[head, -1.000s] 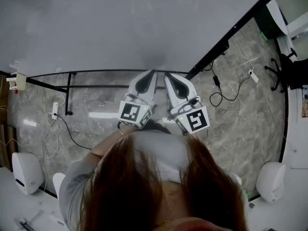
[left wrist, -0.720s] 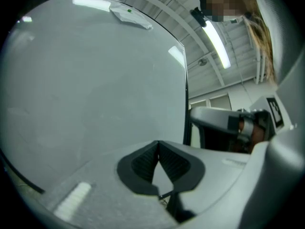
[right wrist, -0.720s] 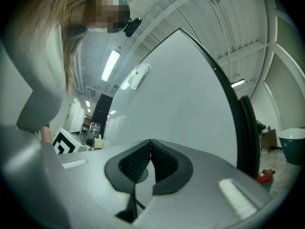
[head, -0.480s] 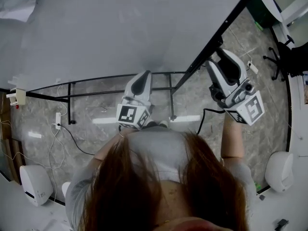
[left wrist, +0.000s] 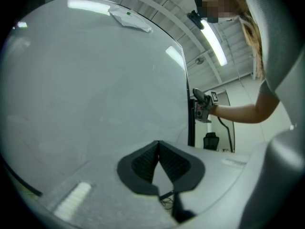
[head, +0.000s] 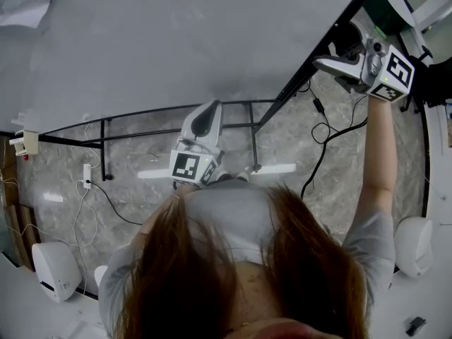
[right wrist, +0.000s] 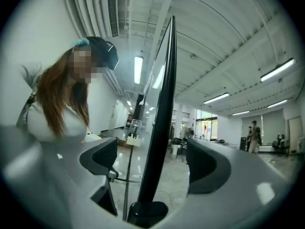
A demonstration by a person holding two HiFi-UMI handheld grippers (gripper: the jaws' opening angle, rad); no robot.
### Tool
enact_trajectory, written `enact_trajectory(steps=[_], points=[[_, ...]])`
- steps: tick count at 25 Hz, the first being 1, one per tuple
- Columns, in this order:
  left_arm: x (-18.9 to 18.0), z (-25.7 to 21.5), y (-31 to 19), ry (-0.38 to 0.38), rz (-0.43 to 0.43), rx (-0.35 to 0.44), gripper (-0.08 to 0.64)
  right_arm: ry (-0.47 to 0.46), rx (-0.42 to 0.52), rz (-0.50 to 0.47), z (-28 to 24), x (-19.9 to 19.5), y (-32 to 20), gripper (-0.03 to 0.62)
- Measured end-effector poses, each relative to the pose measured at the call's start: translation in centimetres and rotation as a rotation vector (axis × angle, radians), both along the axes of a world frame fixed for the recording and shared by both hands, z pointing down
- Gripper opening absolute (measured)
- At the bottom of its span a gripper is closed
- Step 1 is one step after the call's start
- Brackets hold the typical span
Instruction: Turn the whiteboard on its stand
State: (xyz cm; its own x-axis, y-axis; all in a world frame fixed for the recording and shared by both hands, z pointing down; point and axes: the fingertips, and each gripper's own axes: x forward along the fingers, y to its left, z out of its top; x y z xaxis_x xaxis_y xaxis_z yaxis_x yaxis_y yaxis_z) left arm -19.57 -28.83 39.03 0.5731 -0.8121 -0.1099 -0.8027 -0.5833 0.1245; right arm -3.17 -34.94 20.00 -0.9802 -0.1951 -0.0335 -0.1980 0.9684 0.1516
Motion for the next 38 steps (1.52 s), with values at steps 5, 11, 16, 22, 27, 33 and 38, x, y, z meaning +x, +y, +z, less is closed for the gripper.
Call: enact_trajectory(steps=[5, 11, 16, 22, 27, 33, 38], points=[[-0.5, -0.1, 0.4, 0.003, -0.001, 0.006, 0.002, 0.008, -0.049, -0.169, 0.3, -2.4, -0.5, 0.302], [1.9, -0.5, 0.7, 0.01, 0.021, -0.033, 0.002, 0.066, -0.034, -0.279, -0.1, -0.1, 1.0, 0.061], [2.7, -0.3, 0.7, 0.019, 0.062, -0.042, 0.002, 0.054, -0.101, -0.315, -0.1, 0.0, 0.9, 0.054], [4.4, -0.3, 0.1, 0.044, 0.12, -0.033, 0.002, 0.04, -0.12, -0.308, 0.2, 0.3, 0.4, 0.051], [6.1, 0.5, 0.6, 0.064, 0.214, -0.044, 0.002, 0.021, -0.128, -0.278, 0.6, 0.8, -0.1, 0.048], [7.3, 1.3, 1.1, -0.015, 0.288, -0.004, 0.002, 0.018, -0.142, -0.276, 0.7, 1.2, -0.4, 0.048], [6.3, 3.3, -1.4, -0.044, 0.15, -0.09, 0.002, 0.025, -0.191, -0.312, 0.8, 1.0, -0.2, 0.04]])
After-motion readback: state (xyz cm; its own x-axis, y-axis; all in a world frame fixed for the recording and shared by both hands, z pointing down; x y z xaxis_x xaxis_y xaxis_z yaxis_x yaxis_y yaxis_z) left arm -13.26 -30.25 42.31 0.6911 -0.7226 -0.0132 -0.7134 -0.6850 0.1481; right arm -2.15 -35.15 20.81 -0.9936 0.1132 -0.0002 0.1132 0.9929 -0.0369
